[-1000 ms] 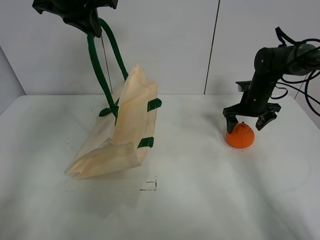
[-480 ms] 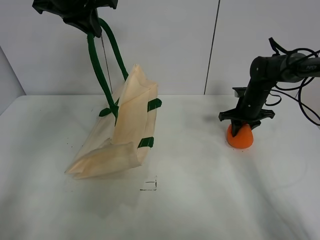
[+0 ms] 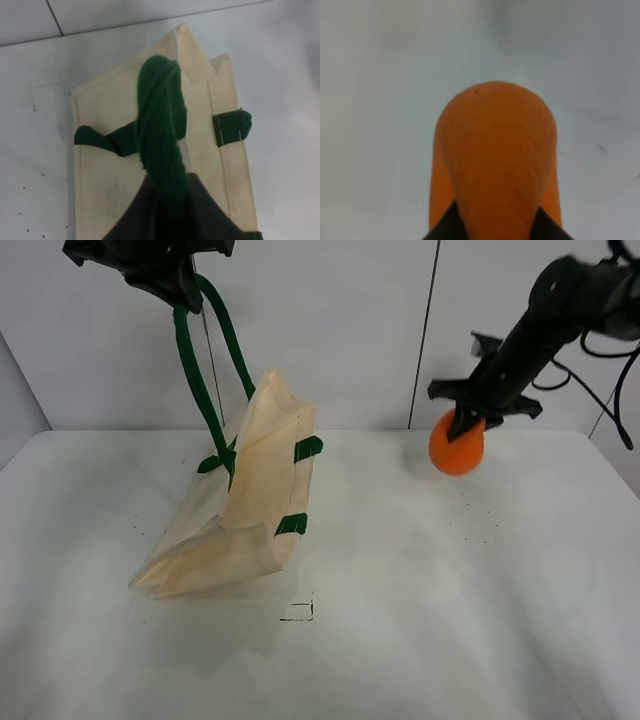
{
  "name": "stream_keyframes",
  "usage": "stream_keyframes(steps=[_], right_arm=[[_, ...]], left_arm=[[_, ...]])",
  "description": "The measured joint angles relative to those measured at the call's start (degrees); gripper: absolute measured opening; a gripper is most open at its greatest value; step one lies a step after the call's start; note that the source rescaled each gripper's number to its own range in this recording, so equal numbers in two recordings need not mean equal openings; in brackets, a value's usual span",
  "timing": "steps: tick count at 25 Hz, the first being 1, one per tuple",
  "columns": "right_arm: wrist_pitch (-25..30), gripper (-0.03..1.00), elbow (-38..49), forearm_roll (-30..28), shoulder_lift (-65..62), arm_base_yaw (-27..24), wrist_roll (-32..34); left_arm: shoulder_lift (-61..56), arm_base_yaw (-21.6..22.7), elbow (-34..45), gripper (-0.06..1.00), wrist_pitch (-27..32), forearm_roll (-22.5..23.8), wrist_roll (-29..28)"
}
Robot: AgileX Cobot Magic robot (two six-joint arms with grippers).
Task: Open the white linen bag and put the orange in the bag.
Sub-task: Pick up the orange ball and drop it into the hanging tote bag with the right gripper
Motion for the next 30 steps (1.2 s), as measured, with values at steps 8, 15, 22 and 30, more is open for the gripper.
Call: stream_keyframes(steps=[8, 15, 22, 30], right_arm=[[2.72, 0.01, -11.36, 7.11, -2.67, 7.47, -1.46], [-2.71, 0.01, -11.63, 8.83, -0.16, 19.82, 0.74], [-6.57, 0.01, -11.63, 9.16, 7.07, 25.47, 2.76], [-12.56, 0.01, -11.63, 18.01, 12.73, 25.80, 0.81]], left_arm=[[-0.69, 0.00, 0.00, 0.00, 0.00, 0.89, 0.00], [-0.69, 0.00, 0.00, 0.00, 0.00, 0.96, 0.00], [-0.69, 0.00, 0.00, 0.00, 0.00, 0.86, 0.00], [-0.69, 0.00, 0.00, 0.00, 0.00, 0.86, 0.00]])
